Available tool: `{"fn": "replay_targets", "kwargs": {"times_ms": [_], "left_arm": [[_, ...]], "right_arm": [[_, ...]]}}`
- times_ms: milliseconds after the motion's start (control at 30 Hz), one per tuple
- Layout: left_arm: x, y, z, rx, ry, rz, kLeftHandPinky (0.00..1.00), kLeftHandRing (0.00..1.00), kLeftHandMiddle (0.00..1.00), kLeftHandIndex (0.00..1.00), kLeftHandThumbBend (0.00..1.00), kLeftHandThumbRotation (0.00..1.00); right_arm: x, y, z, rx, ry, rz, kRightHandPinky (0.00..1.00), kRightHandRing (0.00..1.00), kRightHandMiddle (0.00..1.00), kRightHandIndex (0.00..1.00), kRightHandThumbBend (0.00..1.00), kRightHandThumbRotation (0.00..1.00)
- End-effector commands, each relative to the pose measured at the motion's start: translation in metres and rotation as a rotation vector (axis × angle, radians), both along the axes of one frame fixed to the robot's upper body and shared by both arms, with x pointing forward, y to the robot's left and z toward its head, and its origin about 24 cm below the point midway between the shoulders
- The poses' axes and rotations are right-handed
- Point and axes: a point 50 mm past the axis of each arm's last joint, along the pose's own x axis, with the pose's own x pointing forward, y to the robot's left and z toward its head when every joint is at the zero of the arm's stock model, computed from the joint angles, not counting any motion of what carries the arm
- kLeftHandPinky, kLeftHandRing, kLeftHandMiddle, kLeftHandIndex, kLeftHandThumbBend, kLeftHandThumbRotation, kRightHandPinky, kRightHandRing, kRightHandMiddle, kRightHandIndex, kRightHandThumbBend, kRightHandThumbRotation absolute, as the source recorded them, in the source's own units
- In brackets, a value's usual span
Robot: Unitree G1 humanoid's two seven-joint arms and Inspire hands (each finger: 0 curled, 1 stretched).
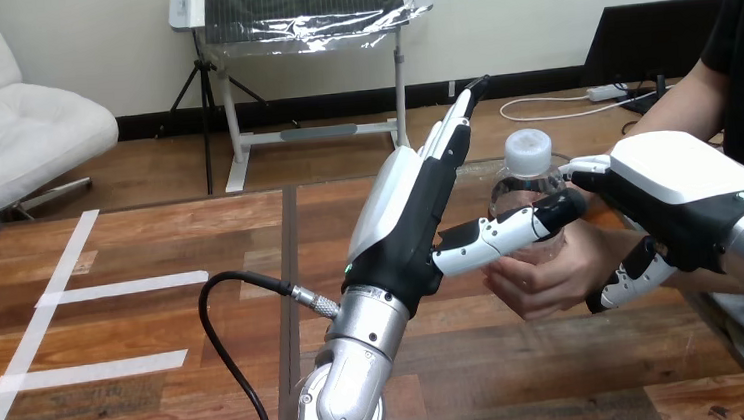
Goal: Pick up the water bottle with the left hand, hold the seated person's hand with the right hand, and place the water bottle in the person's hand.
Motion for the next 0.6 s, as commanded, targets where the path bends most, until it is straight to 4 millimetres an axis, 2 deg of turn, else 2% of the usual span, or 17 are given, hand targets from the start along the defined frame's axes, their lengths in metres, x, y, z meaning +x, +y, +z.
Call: {"fn": "replay_targets", "kwargs": {"times_ms": [0, 567], "left_arm": [[0.007, -0.0002, 0.0212, -0.023, -0.075, 0.013, 1.0, 1.0, 1.0, 1.0, 1.0, 0.77], [0.0029, 0.003, 0.0212, -0.091, -0.059, 0.012, 1.0, 1.0, 1.0, 1.0, 0.97, 0.75]], "right_arm": [[0.0053, -0.0038, 0.0177, 0.015, -0.085, -0.021, 0.79, 0.88, 0.9, 0.85, 0.85, 0.08], [-0.0043, -0.0022, 0.0233, 0.059, -0.127, -0.001, 0.78, 0.87, 0.89, 0.85, 0.84, 0.08]]}}
